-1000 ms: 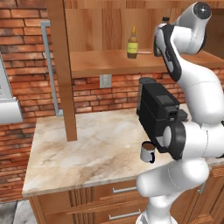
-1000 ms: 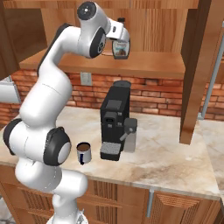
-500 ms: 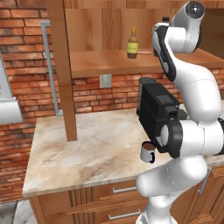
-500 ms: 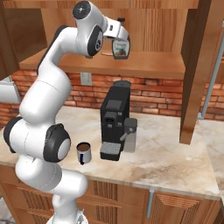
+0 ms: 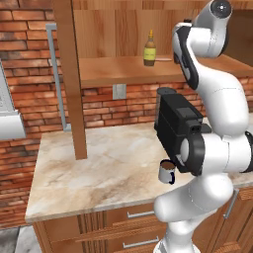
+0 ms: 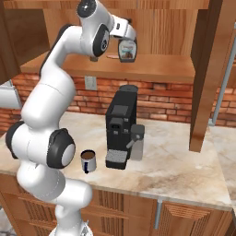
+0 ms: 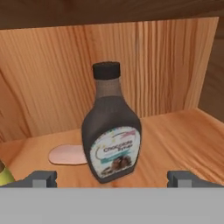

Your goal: Pick the syrup bottle and honey bottle from the cabinet and place them next to the mug.

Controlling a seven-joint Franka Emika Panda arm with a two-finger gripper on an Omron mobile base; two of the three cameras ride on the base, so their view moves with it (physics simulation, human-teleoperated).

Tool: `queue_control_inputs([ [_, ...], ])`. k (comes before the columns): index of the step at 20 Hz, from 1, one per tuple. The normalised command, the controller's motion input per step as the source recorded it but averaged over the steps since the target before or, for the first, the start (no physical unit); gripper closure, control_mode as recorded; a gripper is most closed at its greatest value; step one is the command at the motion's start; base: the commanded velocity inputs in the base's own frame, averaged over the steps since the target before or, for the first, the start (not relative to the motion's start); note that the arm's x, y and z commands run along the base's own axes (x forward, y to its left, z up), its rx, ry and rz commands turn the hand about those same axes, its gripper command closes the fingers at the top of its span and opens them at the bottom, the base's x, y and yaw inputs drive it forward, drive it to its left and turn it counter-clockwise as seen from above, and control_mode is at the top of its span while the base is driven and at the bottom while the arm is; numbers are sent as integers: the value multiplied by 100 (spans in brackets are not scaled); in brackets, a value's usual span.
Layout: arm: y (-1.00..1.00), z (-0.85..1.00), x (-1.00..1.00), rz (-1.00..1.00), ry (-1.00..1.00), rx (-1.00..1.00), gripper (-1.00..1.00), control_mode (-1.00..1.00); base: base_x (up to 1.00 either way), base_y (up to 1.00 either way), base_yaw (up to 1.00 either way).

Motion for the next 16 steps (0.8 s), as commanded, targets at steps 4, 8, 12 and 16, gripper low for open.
queue_control_inputs([
  [4,-26,15,6,1,0,0,-100,-100,0,0,0],
  [8,-33,4,4,10,0,0,-100,-100,0,0,0],
  [12,-26,0,8,14,0,0,-100,-100,0,0,0],
  [16,-6,0,22,14,0,0,-100,-100,0,0,0],
])
